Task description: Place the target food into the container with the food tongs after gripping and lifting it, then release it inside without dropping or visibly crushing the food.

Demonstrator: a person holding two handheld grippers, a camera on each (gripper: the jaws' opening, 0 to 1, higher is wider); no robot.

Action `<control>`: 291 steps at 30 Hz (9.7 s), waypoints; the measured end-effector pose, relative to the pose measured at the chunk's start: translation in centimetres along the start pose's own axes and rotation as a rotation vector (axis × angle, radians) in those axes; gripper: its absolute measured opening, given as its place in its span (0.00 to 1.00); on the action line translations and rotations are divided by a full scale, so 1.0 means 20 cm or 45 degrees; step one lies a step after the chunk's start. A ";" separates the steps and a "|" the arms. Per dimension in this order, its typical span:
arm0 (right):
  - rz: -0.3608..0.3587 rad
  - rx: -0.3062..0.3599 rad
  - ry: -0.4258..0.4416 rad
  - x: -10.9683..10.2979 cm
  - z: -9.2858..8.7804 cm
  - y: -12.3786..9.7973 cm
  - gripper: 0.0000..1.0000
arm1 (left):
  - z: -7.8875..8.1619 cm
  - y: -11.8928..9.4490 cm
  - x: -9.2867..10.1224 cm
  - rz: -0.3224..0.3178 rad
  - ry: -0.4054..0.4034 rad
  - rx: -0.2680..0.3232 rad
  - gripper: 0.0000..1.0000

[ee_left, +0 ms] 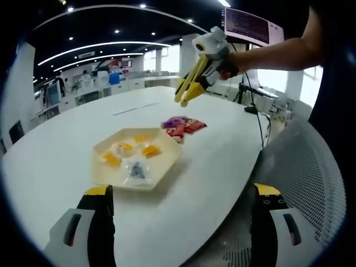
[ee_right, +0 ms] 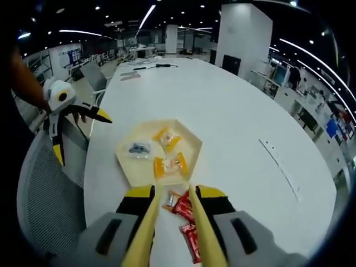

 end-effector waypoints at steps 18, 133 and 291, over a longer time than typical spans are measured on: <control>-0.005 -0.018 0.032 -0.07 -0.12 0.17 0.26 | 0.01 0.00 0.00 0.004 -0.007 0.009 0.99; -0.030 -0.254 0.139 0.01 -0.15 0.20 0.20 | -0.02 0.01 0.00 0.005 0.008 -0.025 0.99; 0.129 -0.063 -0.135 0.12 -0.25 0.40 0.28 | 0.14 0.01 0.10 -0.116 -0.004 0.171 0.98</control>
Point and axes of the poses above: the point that each gripper's makers call its tool centre point, and the gripper's own axes: y roughly forward along the fingers, x roughly to its right, z roughly out of its top, the point moved 1 cm from there along -y, roughly backward along the fingers, and after that the axes turned 9 degrees about -z, right-handed, at the moved point
